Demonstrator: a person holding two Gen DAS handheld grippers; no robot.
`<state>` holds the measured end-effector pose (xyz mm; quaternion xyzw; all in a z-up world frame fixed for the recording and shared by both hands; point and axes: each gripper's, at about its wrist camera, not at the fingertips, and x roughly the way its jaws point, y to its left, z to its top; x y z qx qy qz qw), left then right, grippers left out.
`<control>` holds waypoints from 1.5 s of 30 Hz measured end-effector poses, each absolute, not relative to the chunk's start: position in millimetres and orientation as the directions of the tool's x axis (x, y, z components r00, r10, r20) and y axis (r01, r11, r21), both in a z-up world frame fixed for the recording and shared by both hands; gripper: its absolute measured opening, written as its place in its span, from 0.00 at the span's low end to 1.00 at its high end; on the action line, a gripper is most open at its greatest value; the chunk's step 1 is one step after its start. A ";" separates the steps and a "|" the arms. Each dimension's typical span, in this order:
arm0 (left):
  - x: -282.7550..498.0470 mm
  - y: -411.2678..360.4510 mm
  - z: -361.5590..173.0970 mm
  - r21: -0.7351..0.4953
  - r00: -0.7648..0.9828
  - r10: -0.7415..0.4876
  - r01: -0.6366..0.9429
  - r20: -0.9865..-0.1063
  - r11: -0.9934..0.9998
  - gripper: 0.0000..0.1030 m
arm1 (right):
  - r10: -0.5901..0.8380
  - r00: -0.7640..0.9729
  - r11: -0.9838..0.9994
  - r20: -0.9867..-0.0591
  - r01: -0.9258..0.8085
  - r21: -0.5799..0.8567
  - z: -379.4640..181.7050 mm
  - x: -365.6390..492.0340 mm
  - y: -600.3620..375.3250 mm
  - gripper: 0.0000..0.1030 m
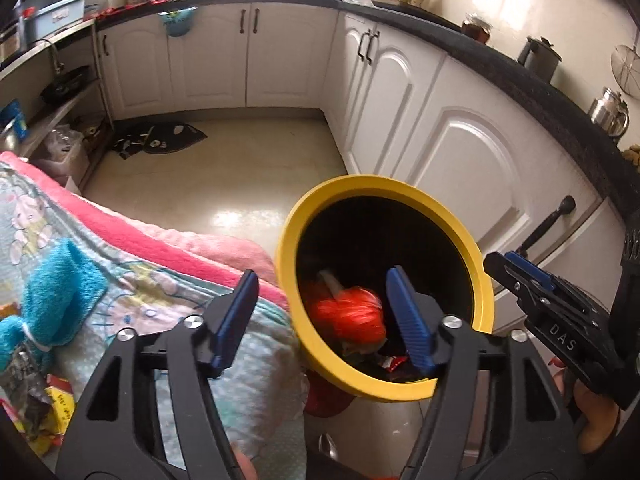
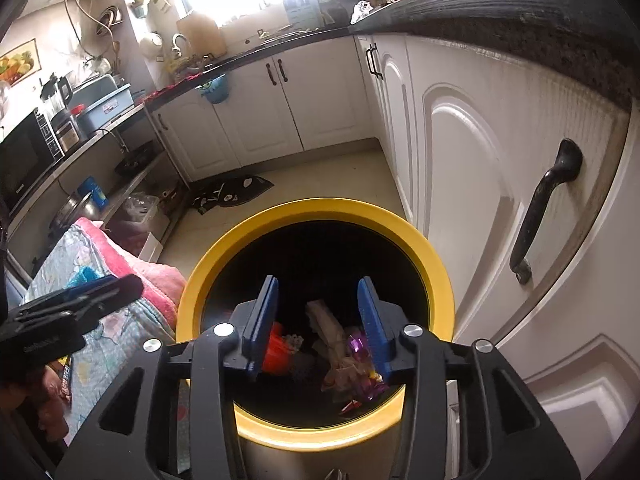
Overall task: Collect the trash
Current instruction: 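Open both tools over the yellow bin to drop the bag and wrapper, then move both tools back over the remaining trash on the bed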
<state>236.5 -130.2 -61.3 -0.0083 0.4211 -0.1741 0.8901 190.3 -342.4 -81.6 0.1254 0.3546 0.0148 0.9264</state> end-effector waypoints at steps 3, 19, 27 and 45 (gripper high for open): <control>230.4 -119.2 -50.6 -0.162 0.615 -0.309 0.284 -0.725 0.945 0.72 | 0.120 0.758 0.967 -0.642 0.057 0.248 -78.1 187.9 -340.2 0.49; 196.1 -76.2 -9.0 -0.180 0.720 -0.278 0.211 -0.636 0.961 0.89 | 0.131 0.821 0.969 -0.556 0.013 0.247 -42.9 166.4 -329.9 0.70; 178.2 -58.9 8.1 -0.180 0.760 -0.256 0.184 -0.598 0.966 0.89 | 0.148 0.842 0.969 -0.519 -0.019 0.246 -25.1 158.6 -324.4 0.74; 138.9 -3.9 35.3 -0.186 0.838 -0.158 0.068 -0.522 0.980 0.89 | 0.248 0.864 0.961 -0.438 -0.162 0.226 14.1 132.3 -275.3 0.78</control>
